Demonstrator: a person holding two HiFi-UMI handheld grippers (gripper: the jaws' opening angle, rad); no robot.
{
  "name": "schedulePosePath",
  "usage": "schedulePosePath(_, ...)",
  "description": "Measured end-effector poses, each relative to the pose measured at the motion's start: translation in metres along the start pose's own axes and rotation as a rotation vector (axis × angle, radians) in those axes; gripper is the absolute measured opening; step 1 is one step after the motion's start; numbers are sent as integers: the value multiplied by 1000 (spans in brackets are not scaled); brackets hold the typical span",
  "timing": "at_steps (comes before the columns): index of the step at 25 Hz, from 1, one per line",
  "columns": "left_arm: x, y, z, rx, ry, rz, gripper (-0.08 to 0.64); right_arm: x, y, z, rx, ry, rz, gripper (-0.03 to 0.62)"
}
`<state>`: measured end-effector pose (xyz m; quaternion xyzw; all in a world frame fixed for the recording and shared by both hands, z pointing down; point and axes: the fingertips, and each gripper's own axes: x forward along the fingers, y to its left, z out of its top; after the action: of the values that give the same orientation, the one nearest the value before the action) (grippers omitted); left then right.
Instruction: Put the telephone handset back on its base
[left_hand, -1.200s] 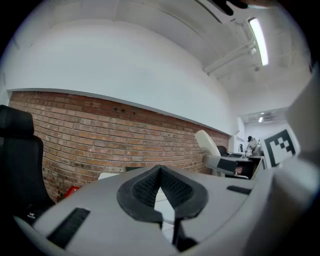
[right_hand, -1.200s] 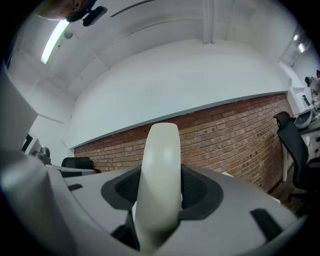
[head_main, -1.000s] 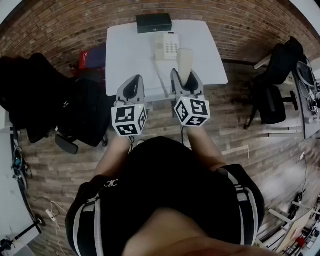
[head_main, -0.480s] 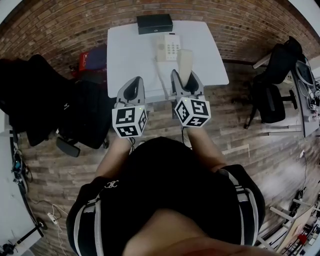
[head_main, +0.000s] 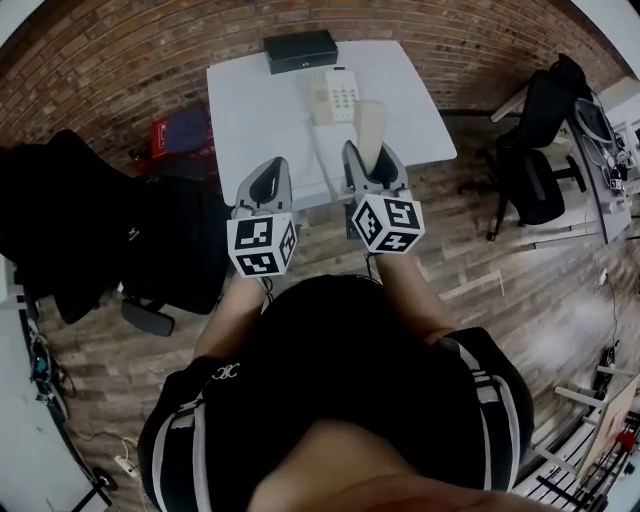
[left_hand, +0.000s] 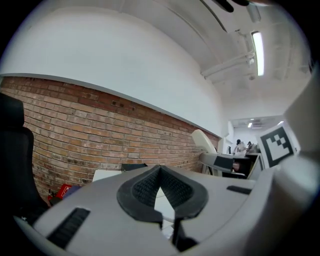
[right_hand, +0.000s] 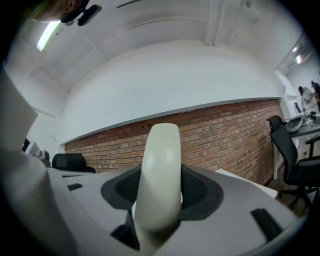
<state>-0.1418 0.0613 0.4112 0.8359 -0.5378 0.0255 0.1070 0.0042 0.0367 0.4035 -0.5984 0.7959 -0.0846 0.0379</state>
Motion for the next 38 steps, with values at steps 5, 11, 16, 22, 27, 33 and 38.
schedulePosePath(5, -5, 15, -5, -29, 5, -17, -5, -4, 17, -5, 1, 5, -22, 201)
schedulePosePath(11, -3, 24, -8, -38, 5, -16, -5, 3, 19, -9, 0, 21, -25, 202)
schedulePosePath(16, 9, 25, -10, -15, 22, -13, -5, 17, 11, -11, 8, 22, -12, 202)
schedulePosePath(22, 38, 34, -10, 6, 39, 6, -5, 50, -5, -10, 32, 14, 2, 202)
schedulePosePath(27, 76, 30, -4, 16, 35, 16, -5, 76, -29, -4, 40, 4, 19, 202)
schedulePosePath(33, 128, 25, -2, 22, 49, 14, -5, 114, -63, -2, 58, 13, 45, 202)
schedulePosePath(38, 166, 23, 0, 13, 68, 27, -5, 143, -86, -2, 78, 35, 74, 204)
